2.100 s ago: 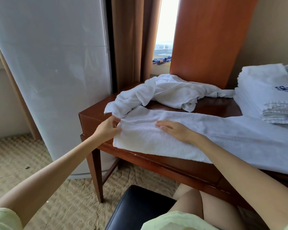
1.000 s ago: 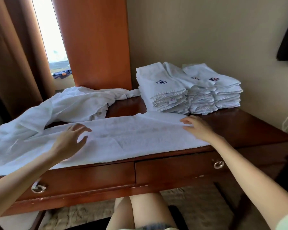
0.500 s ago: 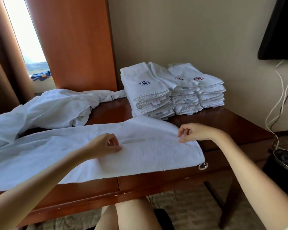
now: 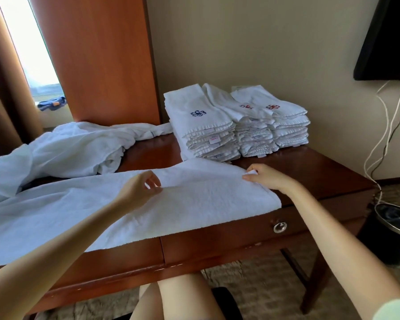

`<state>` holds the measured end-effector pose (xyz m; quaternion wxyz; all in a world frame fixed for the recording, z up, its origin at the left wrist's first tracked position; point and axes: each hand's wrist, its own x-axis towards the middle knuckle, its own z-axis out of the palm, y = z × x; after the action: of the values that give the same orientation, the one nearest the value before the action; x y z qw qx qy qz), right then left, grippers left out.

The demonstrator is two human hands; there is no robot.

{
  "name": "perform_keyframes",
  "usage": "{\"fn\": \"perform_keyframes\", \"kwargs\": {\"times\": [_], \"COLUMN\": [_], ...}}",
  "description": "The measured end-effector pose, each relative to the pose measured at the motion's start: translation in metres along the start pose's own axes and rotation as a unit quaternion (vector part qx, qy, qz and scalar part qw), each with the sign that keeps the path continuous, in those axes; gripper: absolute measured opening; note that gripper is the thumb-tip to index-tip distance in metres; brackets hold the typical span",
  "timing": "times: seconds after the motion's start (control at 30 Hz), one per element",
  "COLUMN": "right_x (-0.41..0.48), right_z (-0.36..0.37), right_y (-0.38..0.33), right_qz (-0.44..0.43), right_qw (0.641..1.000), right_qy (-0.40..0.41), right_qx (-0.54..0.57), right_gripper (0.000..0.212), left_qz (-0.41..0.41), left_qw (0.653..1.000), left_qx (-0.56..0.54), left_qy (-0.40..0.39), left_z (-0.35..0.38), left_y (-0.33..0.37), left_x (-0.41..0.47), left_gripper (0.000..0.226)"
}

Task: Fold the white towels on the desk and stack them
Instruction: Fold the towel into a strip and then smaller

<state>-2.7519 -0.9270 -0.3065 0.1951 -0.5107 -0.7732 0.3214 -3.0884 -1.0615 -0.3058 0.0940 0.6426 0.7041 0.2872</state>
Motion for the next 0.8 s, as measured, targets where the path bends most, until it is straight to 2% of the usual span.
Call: {"fn": "perform_keyframes", "kwargs": {"times": [0.1,0.17,0.23,0.33,0.4,0.43,0.5,0.57,0.63,0.73,0.77,0.8], "right_x": [0.005,0.003,-0.002,-0.009,-0.010,-0.010,-0.009,-0.010,-0.011,-0.009,-0.008,-0.005], "right_z": [0.017,0.019,0.019,0.019,0.026,0.033,0.050,0.064,0.063,0.051,0.047,0.043], "right_y": [0.004,0.002,-0.003,-0.014,-0.022,-0.026,-0.033,-0.033,-0.026,-0.015,-0.014,-0.015], "right_qz": [0.015,0.021,0.036,0.048,0.000,-0.039,-0.106,-0.102,-0.065,-0.044,-0.040,-0.037], "right_qw": [0.996,0.993,0.984,0.937,0.918,0.919,0.942,0.957,0.960,0.968,0.981,0.992], "right_qy": [0.083,0.104,0.118,0.165,0.200,0.200,0.134,0.019,-0.042,-0.062,-0.031,0.037], "right_qx": [-0.041,-0.055,-0.132,-0.304,-0.343,-0.338,-0.289,-0.272,-0.270,-0.238,-0.189,-0.115], "right_gripper": [0.024,0.023,0.027,0.037,0.036,0.036,0.044,0.055,0.061,0.064,0.060,0.050], "left_qz": [-0.017,-0.011,0.005,0.073,0.118,0.133,0.135,0.112,0.107,0.123,0.124,0.121], "left_qw": [1.000,0.999,0.997,0.980,0.976,0.975,0.968,0.958,0.960,0.960,0.966,0.975], "left_qx": [0.023,0.033,0.074,0.183,0.183,0.175,0.184,0.201,0.188,0.165,0.148,0.128], "left_qy": [-0.006,-0.001,0.005,0.031,0.022,-0.007,-0.101,-0.169,-0.180,-0.191,-0.171,-0.134], "left_z": [0.015,0.016,0.014,0.015,0.023,0.030,0.049,0.065,0.071,0.068,0.067,0.067], "left_y": [-0.005,-0.006,-0.004,0.002,0.019,0.030,0.049,0.059,0.056,0.048,0.047,0.047], "left_x": [-0.006,-0.007,-0.008,-0.009,-0.008,-0.007,-0.005,-0.006,-0.006,-0.003,0.001,0.006], "left_gripper": [0.005,0.006,0.005,0.017,0.030,0.036,0.049,0.057,0.059,0.059,0.058,0.055]}}
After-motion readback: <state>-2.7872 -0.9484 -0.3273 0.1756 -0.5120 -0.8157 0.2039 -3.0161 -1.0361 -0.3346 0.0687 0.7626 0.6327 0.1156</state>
